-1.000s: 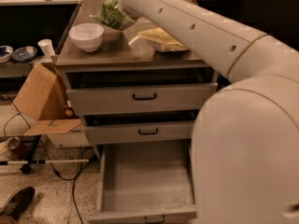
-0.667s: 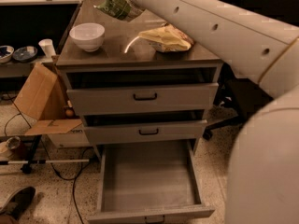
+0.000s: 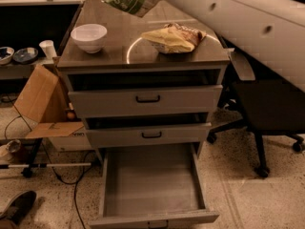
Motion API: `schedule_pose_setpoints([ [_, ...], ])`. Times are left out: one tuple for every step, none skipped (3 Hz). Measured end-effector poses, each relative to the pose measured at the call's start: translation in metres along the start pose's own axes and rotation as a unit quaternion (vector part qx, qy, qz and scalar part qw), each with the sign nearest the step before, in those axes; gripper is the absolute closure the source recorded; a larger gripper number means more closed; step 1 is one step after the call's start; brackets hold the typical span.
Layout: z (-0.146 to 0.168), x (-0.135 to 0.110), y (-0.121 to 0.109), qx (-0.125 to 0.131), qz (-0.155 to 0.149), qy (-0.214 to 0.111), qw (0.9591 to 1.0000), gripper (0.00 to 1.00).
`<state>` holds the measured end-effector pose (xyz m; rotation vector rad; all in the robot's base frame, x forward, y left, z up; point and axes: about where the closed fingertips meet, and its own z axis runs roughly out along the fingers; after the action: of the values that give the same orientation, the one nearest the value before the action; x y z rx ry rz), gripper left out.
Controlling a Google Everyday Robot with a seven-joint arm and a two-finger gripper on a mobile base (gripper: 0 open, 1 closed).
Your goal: Place green jalapeno chip bag into bottom drawer
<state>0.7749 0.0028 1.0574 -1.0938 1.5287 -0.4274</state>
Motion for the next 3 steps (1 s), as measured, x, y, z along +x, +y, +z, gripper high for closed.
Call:
schedule_pose_setpoints([
  [-0.043,0.009,-0.007,-0.009,-0.009,-0.021,0.9997,1.0],
  [-0.069,0.022,-0.012,-0.026,0.014,-0.049,0.9984,1.0],
  [-0.086,0.05,-0.006,-0.072,0.055,-0.071,0.9934,1.0],
])
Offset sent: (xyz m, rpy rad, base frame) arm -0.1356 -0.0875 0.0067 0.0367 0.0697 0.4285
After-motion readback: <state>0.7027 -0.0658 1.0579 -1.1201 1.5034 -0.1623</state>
